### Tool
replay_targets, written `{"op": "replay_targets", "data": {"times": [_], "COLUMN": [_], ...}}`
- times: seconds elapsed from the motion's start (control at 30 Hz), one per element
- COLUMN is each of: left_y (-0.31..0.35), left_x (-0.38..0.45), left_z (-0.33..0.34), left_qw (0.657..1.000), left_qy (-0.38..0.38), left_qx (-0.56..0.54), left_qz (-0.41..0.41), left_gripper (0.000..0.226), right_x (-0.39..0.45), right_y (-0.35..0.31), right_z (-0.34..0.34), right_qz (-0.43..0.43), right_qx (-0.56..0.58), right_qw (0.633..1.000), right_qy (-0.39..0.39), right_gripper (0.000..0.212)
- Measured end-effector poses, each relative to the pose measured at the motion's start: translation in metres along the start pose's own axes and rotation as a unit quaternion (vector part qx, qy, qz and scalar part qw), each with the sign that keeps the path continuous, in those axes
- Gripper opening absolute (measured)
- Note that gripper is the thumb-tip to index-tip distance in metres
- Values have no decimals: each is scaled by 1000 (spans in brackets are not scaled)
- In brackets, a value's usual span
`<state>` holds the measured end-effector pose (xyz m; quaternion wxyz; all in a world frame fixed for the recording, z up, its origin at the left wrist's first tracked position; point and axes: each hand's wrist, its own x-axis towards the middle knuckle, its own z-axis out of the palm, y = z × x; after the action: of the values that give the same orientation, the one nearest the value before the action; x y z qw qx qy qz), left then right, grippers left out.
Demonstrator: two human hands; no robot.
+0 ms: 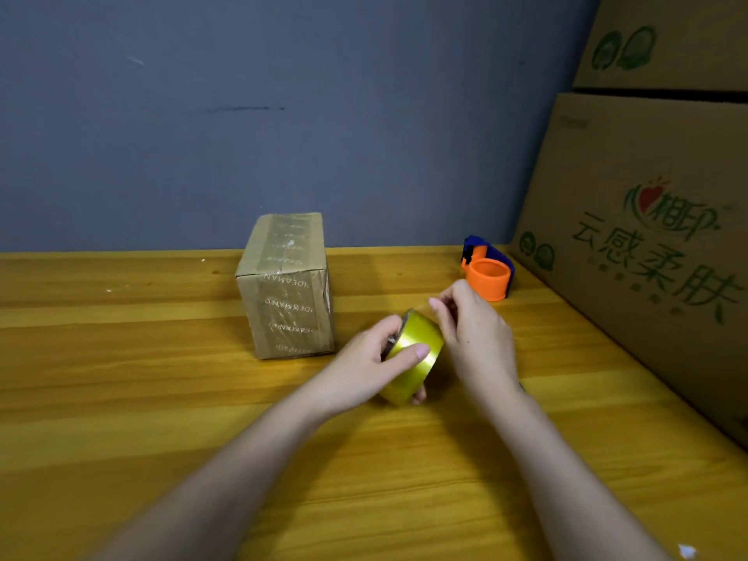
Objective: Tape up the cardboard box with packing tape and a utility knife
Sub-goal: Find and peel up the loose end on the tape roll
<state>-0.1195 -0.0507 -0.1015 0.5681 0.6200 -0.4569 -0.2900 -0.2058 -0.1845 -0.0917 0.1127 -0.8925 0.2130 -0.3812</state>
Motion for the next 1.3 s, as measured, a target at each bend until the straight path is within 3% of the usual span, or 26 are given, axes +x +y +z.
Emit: {"op": "replay_targets", "data": {"times": [0.1, 0.17, 0.23, 0.37, 0.47, 0.67, 0.8, 0.93, 1.13, 1.3], "left_y": [6, 14, 19, 26, 25, 24, 29, 35, 35, 28], "left_x": [-6, -8, -9, -4, 2, 8, 4, -8, -20, -29], "left_z": [-3, -6, -6, -5, -5, -14, -11, -10, -10, -11], "left_qw": [985, 925, 899, 931, 982, 988, 990, 988, 996, 995], "left_qy": [34, 71, 97, 82, 80, 90, 48, 40, 46, 80], "left_qx": [166, 369, 422, 354, 172, 91, -40, -98, -49, 55], "left_qz": [31, 57, 63, 27, -17, -84, -123, -113, -58, 27], "left_gripper": [23, 23, 21, 20, 18, 15, 33, 33, 19, 30], "right_x": [2, 4, 6, 7, 9, 9, 25, 45, 51, 49], "right_y": [-2, -4, -8, -16, -23, -45, -49, -36, -15, -7], "right_z": [-5, -9, -12, -19, -28, -46, -55, -54, -48, -41], "right_qz": [-56, -82, -106, -134, -153, -207, -101, -11, -5, 15], "right_qx": [-24, -17, -16, -30, -29, -46, 20, 105, 40, 74], "right_qw": [998, 996, 993, 990, 987, 977, 994, 989, 992, 991], "right_qy": [31, 37, 43, 38, 47, 25, -39, -106, -116, -108], "right_gripper": [21, 18, 16, 14, 14, 15, 18, 21, 20, 19]}}
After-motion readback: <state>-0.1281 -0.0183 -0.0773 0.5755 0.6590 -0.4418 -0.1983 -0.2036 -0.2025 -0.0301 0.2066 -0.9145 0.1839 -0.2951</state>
